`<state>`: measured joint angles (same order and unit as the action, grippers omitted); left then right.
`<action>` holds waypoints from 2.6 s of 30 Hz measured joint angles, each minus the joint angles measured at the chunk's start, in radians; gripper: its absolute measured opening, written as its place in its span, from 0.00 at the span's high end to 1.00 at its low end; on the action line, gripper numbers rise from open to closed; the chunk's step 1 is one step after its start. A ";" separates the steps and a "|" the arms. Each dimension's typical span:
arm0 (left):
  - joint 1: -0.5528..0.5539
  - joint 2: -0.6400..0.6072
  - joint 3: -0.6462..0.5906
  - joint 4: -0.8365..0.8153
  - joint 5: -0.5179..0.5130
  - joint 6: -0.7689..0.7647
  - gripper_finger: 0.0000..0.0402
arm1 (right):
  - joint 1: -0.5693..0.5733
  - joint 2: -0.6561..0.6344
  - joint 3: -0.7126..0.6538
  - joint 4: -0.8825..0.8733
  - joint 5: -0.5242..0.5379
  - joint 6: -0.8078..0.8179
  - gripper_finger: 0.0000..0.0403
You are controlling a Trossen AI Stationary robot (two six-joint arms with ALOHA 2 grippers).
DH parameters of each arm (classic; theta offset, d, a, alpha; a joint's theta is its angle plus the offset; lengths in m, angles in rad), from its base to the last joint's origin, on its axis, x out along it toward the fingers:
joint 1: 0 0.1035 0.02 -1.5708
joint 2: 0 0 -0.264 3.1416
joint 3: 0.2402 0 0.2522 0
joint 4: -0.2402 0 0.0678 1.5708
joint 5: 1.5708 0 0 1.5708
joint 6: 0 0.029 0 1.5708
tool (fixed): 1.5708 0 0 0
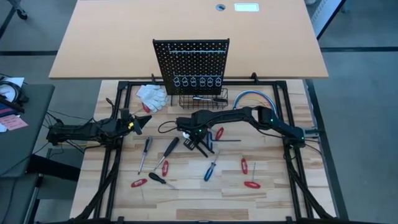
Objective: Hang tools onto peg board
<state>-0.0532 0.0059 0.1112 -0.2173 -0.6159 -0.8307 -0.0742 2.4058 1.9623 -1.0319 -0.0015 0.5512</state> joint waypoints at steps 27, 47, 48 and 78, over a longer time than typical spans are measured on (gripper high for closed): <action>0.000 0.000 0.000 0.000 0.000 0.000 1.00 | -0.021 0.008 0.069 0.049 -0.052 -0.267 0.45; 0.000 0.000 0.000 -0.002 0.000 0.000 1.00 | 0.084 0.004 0.129 -0.042 0.005 -0.045 0.25; 0.000 0.000 0.000 -0.002 0.000 0.000 1.00 | 0.084 0.004 0.138 -0.044 -0.001 -0.052 0.25; 0.000 0.000 0.000 -0.002 0.000 -0.003 1.00 | 0.126 0.005 0.161 -0.020 0.079 -0.291 0.20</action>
<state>-0.0532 0.0059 0.1112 -0.2195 -0.6159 -0.8333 0.0521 2.4111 2.1231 -1.0517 0.0774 0.2604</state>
